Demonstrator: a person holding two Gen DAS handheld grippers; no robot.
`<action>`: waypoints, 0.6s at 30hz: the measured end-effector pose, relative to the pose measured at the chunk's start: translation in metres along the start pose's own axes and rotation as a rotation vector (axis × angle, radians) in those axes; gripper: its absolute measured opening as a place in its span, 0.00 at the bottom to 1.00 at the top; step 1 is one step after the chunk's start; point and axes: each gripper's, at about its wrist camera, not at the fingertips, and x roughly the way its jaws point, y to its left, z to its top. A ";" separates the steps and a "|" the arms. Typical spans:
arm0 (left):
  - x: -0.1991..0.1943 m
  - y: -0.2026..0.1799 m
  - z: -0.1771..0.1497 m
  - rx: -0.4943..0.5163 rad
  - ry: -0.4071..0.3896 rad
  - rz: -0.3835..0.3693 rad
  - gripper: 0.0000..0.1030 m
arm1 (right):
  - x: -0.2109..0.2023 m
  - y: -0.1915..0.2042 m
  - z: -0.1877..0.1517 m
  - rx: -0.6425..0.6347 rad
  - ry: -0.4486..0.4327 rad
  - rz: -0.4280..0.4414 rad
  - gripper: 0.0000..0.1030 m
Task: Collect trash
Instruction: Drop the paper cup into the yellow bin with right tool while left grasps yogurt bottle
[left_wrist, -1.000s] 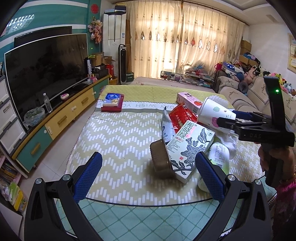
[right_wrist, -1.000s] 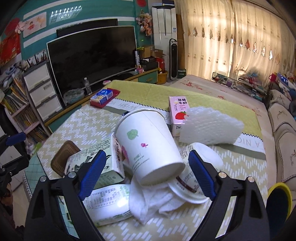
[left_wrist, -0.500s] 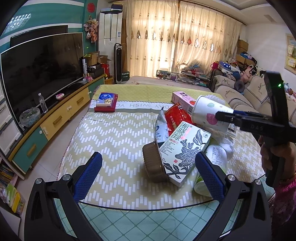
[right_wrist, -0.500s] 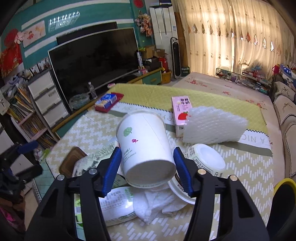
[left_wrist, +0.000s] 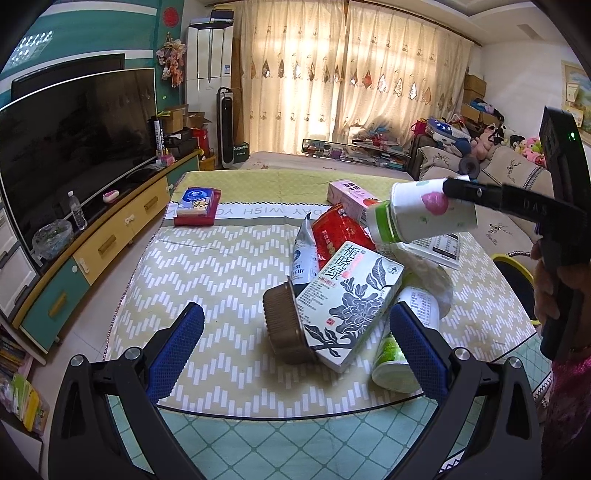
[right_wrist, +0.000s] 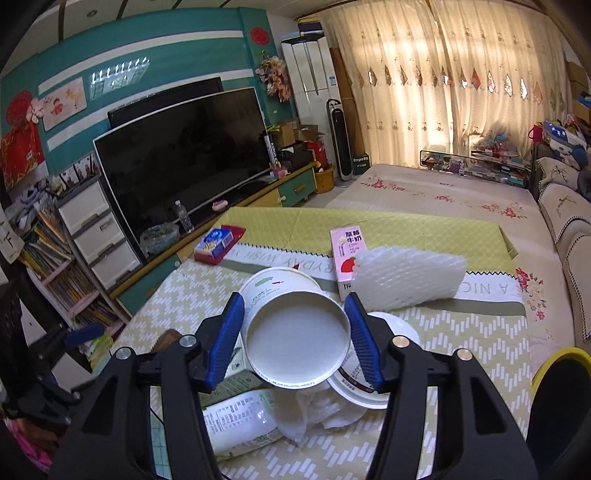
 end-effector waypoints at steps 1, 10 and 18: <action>0.000 -0.002 0.000 0.004 0.000 -0.001 0.96 | -0.002 -0.001 0.001 0.007 -0.007 0.002 0.52; 0.004 -0.013 0.003 0.024 0.003 -0.027 0.96 | -0.027 -0.029 0.012 0.097 -0.074 -0.023 0.52; 0.006 -0.023 0.005 0.046 0.006 -0.038 0.96 | -0.034 -0.034 0.016 0.111 -0.099 -0.013 0.52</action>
